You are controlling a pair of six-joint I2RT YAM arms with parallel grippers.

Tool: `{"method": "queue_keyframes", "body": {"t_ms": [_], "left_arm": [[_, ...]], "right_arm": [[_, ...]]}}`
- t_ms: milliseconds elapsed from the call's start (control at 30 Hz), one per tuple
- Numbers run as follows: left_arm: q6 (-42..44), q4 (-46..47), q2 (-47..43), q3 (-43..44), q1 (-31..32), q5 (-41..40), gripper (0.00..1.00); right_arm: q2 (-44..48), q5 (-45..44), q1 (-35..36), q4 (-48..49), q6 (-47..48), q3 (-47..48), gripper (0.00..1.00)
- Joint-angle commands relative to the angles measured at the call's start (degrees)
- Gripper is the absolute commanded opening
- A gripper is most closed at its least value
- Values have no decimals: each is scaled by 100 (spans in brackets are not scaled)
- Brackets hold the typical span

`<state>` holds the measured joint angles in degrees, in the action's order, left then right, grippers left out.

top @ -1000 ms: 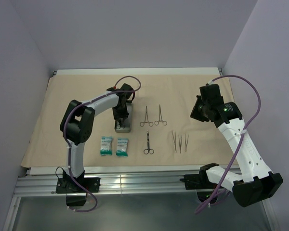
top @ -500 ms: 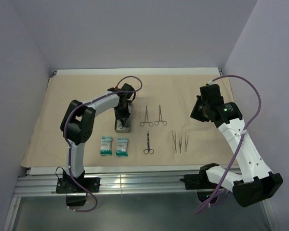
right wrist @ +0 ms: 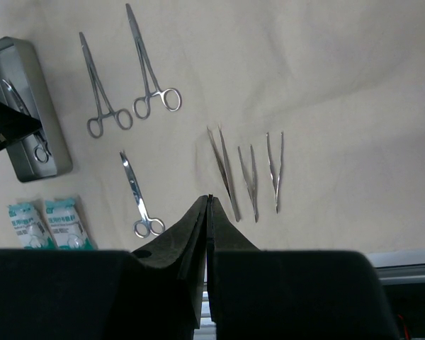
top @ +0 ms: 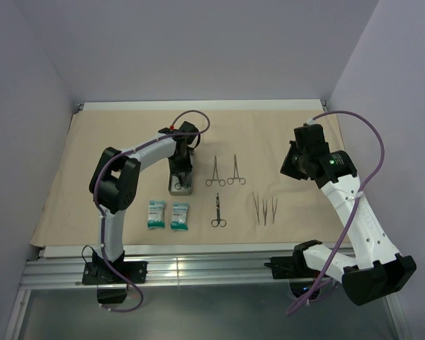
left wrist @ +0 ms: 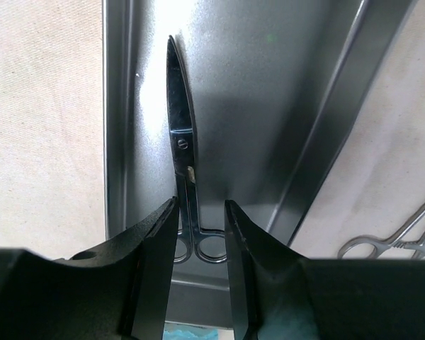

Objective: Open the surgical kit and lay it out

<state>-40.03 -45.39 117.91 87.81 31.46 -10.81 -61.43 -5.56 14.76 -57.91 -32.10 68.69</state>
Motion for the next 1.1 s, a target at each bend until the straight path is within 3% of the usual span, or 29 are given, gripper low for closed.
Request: {"method": "queue_keyframes", "body": {"t_ms": [0,600,800,1067], "left_arm": [[-119,-6,-171,96,-61,17,40],[-145,276,13,-299,-184,343,35],[-128,346,74,-431,-184,422,18],[-66,224,22,-230,-176,448,2]], "right_arm": [[105,-129,35,-1,19,259,7],[105,-164,18,-10,10,233,7],[70,-138,26,8,-7,268,7],[34,-121,26,25,2,303,7]]}}
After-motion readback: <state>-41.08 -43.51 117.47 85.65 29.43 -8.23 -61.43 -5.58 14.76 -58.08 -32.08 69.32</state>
